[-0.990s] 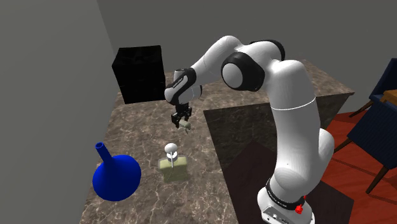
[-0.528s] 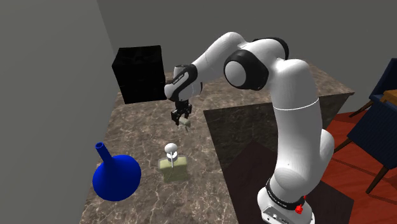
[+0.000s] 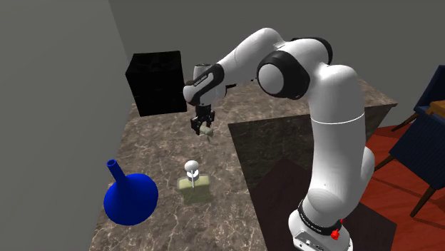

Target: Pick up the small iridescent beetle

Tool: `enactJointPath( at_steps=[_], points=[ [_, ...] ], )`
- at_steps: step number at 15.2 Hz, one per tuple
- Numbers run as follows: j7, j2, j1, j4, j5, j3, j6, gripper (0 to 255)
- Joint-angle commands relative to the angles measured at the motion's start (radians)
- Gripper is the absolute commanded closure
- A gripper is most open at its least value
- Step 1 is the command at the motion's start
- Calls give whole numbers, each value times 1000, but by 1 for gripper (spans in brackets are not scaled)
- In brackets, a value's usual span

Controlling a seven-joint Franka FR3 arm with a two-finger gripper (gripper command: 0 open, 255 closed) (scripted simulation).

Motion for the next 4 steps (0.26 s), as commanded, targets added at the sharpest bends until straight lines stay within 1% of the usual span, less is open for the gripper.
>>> enactJointPath(
  at_steps=[1,4],
  points=[
    [6,-22,1,3,-5,-2,-25,255],
    [8,-31,2,6,-7,-3,-37,255]
  ],
)
